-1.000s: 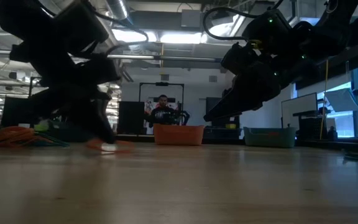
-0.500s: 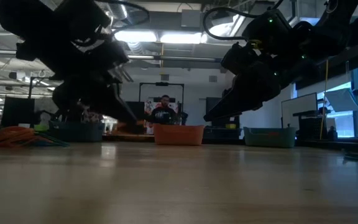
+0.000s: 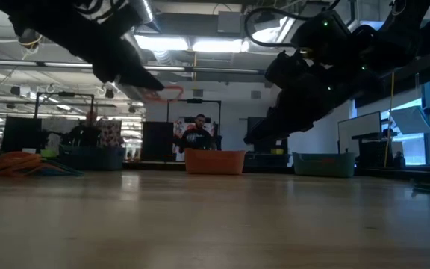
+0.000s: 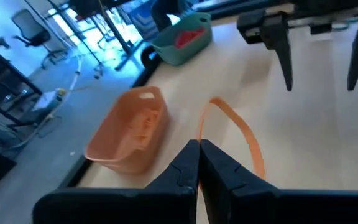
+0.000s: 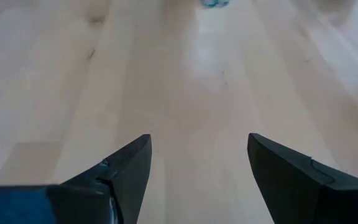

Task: Sort rubber bands into baskets
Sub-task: Put the orange rubber band into the orange bin

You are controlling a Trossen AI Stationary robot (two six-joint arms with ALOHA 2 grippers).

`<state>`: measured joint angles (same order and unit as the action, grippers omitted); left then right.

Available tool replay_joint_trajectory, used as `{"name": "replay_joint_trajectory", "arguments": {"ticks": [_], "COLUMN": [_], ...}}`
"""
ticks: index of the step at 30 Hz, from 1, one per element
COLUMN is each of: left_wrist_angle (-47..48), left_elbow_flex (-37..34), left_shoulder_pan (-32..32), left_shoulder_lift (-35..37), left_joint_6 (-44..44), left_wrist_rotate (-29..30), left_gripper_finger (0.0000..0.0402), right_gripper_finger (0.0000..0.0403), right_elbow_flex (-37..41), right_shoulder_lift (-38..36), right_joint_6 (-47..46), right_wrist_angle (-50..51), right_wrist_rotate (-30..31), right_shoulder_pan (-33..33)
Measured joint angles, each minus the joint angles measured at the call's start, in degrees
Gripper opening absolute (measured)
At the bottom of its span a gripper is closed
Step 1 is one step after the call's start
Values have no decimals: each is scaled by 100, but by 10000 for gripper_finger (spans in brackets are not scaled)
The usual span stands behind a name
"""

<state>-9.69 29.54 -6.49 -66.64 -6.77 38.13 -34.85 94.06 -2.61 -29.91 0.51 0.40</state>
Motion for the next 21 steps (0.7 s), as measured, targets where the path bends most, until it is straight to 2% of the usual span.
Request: {"name": "replay_joint_trajectory", "arguments": {"ticks": [6, 10, 12, 16, 21], "left_wrist_angle": [-475, -1013, -1341, -1938, -2788], "left_elbow_flex": [-2, -4, -4, -7, -4], "left_shoulder_pan": [507, 1007, 1264, 1804, 2429], "left_shoulder_lift": [91, 48, 3, -214, -834], "left_joint_6": [-493, -786, -904, -1061, -1186], "left_wrist_rotate": [-100, -695, -975, -1399, -1913], "left_gripper_finger": [5, 5, 5, 5, 5], "right_gripper_finger": [264, 264, 264, 264, 264], "right_elbow_flex": [-2, -48, -77, -148, -166], "right_shoulder_lift": [0, 0, 0, 0, 0], "right_joint_6": [356, 826, 1036, 1191, 1191], "right_wrist_angle": [-9, 1, 0, -5, -4], "right_wrist_rotate": [858, 1732, 1979, 2051, 2049], "right_shoulder_pan": [-20, -118, -198, -454, -840]}}
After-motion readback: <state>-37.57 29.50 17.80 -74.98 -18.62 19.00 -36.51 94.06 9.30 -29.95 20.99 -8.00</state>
